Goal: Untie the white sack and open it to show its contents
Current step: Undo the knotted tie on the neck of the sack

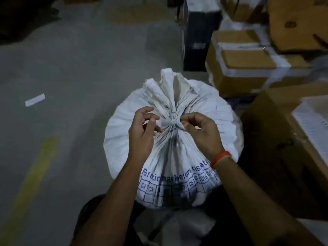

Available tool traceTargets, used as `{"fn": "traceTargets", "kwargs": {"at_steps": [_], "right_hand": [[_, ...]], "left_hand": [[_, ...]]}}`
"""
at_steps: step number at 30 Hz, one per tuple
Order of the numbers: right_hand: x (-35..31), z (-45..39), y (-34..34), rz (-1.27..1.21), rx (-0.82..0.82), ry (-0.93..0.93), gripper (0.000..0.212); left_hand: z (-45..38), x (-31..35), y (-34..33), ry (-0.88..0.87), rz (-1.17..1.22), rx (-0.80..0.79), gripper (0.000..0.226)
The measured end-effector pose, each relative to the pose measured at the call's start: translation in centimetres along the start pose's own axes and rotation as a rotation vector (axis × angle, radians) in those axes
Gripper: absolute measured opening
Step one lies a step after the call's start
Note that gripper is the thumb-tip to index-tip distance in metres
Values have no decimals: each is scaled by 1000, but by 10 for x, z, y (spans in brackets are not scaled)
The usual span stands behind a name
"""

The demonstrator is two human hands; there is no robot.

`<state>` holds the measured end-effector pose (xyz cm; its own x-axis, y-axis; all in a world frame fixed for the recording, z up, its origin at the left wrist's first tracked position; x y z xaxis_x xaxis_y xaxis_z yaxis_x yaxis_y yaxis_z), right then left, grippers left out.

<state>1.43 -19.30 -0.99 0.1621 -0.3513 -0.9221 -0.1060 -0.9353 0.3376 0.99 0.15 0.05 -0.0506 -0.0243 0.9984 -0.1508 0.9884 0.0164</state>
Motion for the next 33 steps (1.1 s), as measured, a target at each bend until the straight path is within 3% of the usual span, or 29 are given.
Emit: {"fn": "traceTargets", "kwargs": {"at_steps": [5,8,11,15,18,25,30,33], "right_hand": [[36,-22,-26,296,-70,87,18],[39,-42,-29,334,-56,99,19],[50,-46,-28,401,-46,51,21],[58,-48,-34,372,-38,9,22],[59,-50,-40,364,-40,38,17],[65,-53,-31,307,-177,96,24],[71,-50,-24,298,-237,81,26],[72,-48,-20,305,-232,86,24]], "left_hand": [[-41,-36,7,23,-174,93,24],[-62,-41,5,24,-233,5,27],[-68,-58,4,136,-251,-122,30],[-70,-71,-3,175,-284,-299,32],[-70,-70,-9,136,-323,-346,31],[-76,-76,-6,-39,-557,-335,13],[-75,-76,-13,-54,-762,-408,5],[-72,-74,-17,-43,-823,-370,6]]}}
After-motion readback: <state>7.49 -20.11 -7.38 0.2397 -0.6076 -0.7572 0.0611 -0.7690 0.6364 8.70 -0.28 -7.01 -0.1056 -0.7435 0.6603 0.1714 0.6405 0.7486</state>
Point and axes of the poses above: each hand's wrist, its own z-axis away from the middle knuckle, its own y-axis out of the back of the hand, x = y × z, the point moved 1 cm from there along -z, towards the middle knuckle, and after that the axes turned 3 degrees about z, right-handed, at the moved point
